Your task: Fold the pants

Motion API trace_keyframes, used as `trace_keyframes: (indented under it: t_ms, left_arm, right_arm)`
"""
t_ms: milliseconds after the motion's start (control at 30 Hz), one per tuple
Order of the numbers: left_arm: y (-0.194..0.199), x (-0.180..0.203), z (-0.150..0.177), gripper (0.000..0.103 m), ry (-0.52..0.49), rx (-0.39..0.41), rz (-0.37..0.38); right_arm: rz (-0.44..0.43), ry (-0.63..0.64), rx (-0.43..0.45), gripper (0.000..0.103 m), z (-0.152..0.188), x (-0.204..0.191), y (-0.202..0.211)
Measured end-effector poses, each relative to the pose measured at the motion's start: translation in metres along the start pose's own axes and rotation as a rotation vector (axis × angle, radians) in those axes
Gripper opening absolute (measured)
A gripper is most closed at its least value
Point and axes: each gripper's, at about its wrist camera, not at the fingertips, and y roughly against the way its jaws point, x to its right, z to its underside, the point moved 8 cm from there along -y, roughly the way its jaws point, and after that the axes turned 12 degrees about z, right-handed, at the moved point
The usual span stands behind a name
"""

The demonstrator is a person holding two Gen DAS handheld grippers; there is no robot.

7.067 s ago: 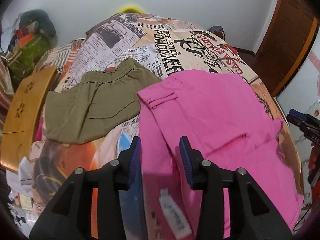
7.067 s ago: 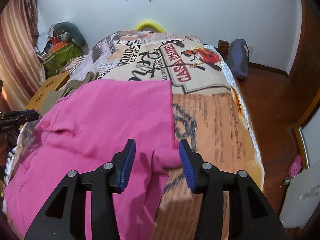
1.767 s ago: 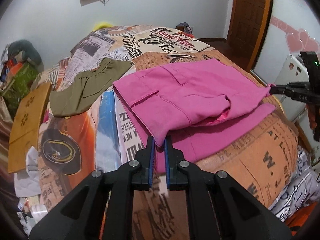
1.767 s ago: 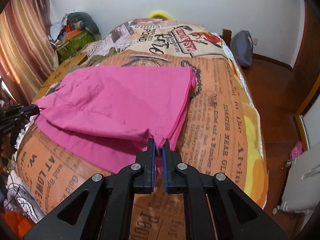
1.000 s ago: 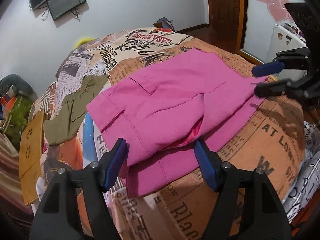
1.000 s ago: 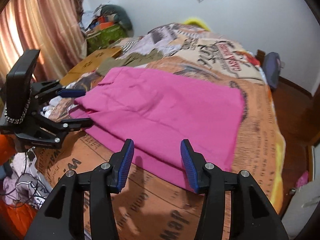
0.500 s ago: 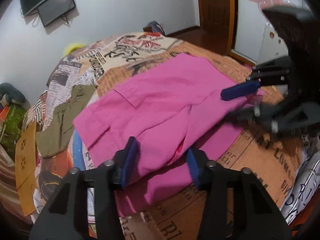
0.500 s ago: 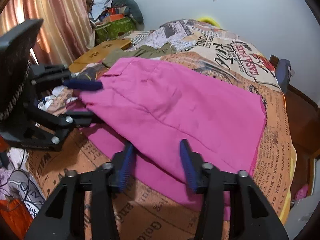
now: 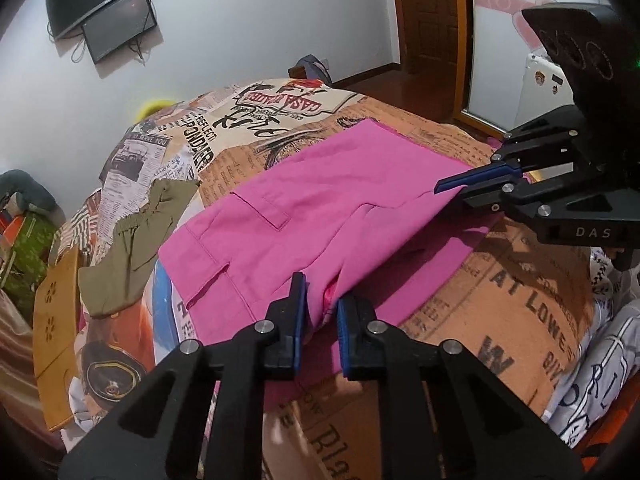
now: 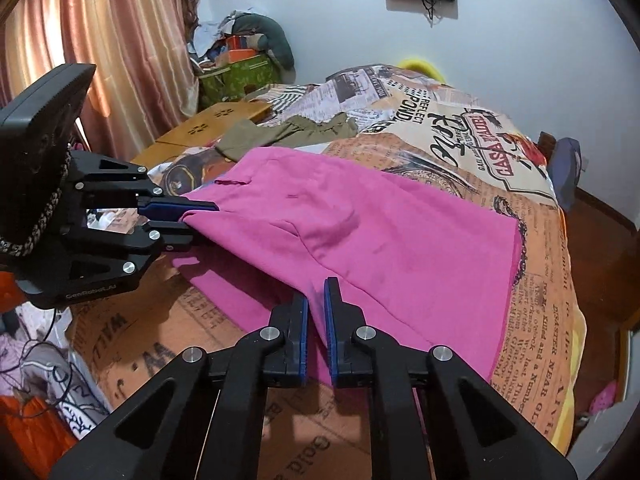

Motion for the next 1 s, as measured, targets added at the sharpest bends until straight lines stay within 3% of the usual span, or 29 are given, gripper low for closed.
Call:
trace_keyframes:
  t_ms: [233, 300, 433, 567, 767, 1000]
  left_arm:
    - [-0.007, 0.008, 0.016, 0.014, 0.019, -0.044, 0.014]
    - [-0.005, 0.010, 0.017, 0.016, 0.023, -0.044, 0.010]
    - [0.007, 0.008, 0.021, 0.021, 0.070, -0.043, 0.057]
    - [0.025, 0.006, 0.019, 0.032, 0.114, -0.016, 0.101]
    - [0.045, 0.000, -0.002, 0.034, 0.218, 0.073, 0.157]
    - [-0.003, -0.017, 0.018, 0.034, 0.329, -0.048, 0.091]
  right_arm:
    - [0.002, 0.017, -0.067, 0.008, 0.020, -0.005, -0.008]
    - [0.014, 0.017, -0.077, 0.013, 0.021, -0.002, -0.005]
    - [-0.007, -0.027, -0.103, 0.033, 0.020, 0.010, 0.007]
    - [-0.025, -0.082, -0.065, 0.034, 0.010, 0.020, 0.023]
    - [-0.062, -0.200, -0.033, 0.034, -0.006, 0.022, 0.017]
    - [-0.058, -0.200, -0.147, 0.034, 0.020, 0.006, -0.027]
